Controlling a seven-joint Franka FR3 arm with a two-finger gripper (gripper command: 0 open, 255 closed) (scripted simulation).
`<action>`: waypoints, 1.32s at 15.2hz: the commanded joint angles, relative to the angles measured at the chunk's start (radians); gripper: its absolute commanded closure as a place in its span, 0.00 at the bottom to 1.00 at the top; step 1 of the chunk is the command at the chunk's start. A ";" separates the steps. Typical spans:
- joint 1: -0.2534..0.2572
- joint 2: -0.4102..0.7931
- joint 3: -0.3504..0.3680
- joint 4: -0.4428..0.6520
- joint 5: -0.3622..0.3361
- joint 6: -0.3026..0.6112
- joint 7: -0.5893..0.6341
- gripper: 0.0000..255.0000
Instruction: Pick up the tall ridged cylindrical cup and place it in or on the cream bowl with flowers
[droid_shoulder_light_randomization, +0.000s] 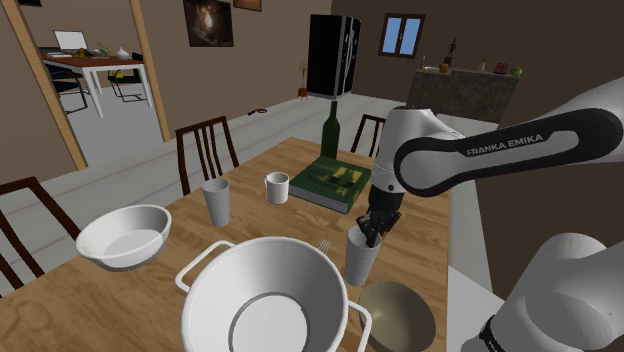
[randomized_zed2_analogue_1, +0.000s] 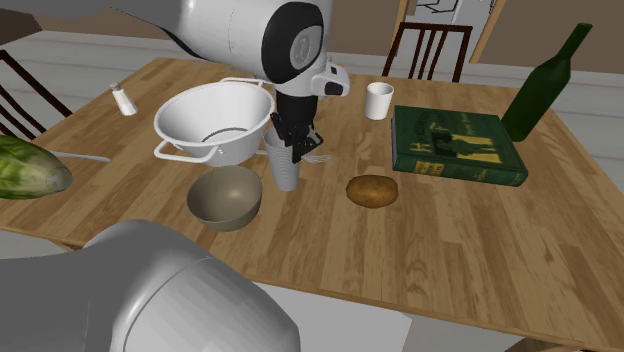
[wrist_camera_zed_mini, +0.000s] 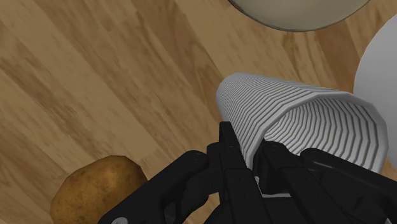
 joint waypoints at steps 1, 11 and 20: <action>-0.001 -0.012 -0.003 0.021 -0.004 -0.033 0.005 1.00; -0.007 -0.064 -0.023 0.123 -0.025 -0.186 0.019 1.00; -0.013 -0.084 -0.038 0.230 -0.041 -0.313 0.031 1.00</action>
